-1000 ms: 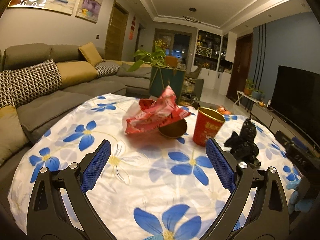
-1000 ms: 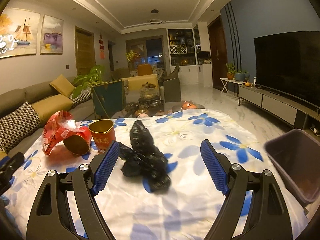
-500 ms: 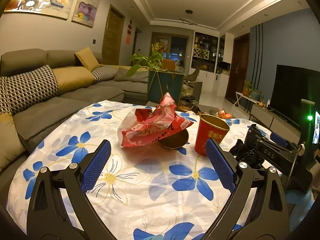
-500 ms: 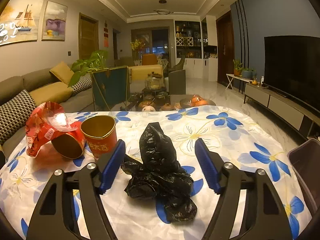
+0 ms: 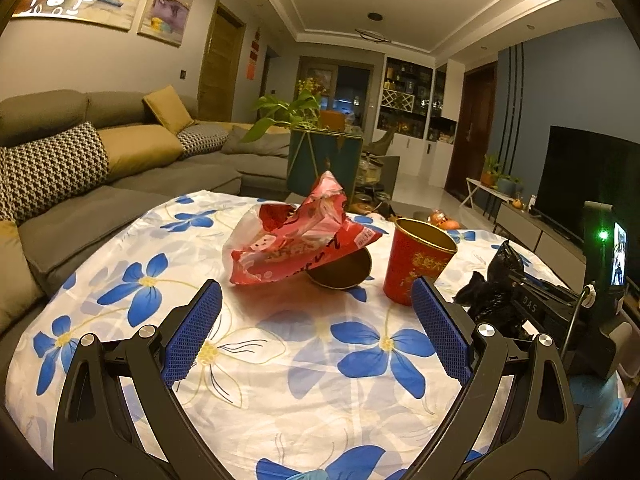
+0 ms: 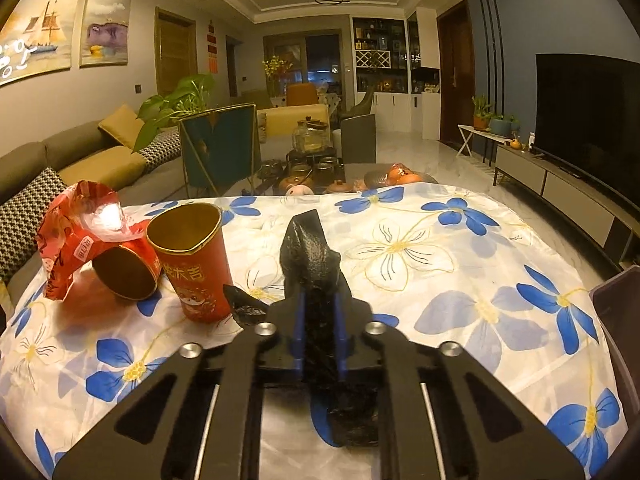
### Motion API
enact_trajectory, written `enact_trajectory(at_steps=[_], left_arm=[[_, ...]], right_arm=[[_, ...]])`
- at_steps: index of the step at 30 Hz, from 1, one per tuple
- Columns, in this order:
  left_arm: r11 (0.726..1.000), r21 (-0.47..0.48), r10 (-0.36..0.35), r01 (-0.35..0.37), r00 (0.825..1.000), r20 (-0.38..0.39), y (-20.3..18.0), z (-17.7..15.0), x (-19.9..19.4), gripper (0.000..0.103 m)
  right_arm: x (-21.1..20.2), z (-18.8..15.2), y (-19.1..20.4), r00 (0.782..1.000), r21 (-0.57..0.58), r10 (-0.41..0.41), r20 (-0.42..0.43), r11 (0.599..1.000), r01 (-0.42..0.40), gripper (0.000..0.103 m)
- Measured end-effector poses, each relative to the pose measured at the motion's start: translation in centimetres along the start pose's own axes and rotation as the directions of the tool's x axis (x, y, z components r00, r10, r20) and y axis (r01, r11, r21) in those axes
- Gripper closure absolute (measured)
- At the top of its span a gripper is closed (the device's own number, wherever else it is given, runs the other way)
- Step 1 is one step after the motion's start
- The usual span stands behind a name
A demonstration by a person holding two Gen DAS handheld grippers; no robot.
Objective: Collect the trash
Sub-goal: 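Close the right tool on the black plastic bag and lift it, then grasp the red paper cup rim with the left tool while the right tool holds the black bag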
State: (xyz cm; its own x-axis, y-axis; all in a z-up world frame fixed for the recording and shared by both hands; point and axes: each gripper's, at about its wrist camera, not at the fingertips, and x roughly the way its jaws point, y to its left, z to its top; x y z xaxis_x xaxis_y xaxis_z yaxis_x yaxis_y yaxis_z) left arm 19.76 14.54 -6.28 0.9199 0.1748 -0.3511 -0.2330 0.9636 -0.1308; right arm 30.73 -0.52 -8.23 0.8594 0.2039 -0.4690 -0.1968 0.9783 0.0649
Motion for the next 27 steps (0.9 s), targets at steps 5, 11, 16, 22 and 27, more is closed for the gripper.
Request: enact_trajectory(at_steps=[5, 11, 16, 22, 27], left_arm=[[1.0, -0.001, -0.028, 0.028, 1.0, -0.014, -0.5, 0.0, 0.3, 0.009], [0.999, -0.01, -0.054, 0.054, 0.998, -0.035, -1.4, 0.2, 1.1, 0.009], [0.996, -0.003, -0.094, 0.094, 0.995, -0.037, -3.6, 0.7, 2.2, 0.009], [0.993, 0.036, -0.107, 0.108, 0.994, -0.024, -7.1, 1.3, 4.5, 0.009], [0.995, 0.046, -0.088, 0.091, 0.994, -0.07, -9.3, 1.6, 8.1, 0.009]], right_arm=[[-1.5, -0.1, -1.1, 0.999, 0.019, -0.006, 0.031, 1.0, 0.006, 0.095], [-4.9, -0.4, -3.6, 0.994, 0.055, -0.035, 0.107, 0.998, 0.029, 0.096], [-7.5, -0.5, -5.8, 0.979, 0.077, -0.102, 0.179, 0.993, 0.089, 0.096], [-9.8, -0.6, -9.1, 0.954, 0.153, -0.202, 0.223, 0.973, 0.17, 0.096], [-10.4, -1.0, -10.8, 0.956, 0.2, -0.193, 0.223, 0.968, 0.149, 0.096]])
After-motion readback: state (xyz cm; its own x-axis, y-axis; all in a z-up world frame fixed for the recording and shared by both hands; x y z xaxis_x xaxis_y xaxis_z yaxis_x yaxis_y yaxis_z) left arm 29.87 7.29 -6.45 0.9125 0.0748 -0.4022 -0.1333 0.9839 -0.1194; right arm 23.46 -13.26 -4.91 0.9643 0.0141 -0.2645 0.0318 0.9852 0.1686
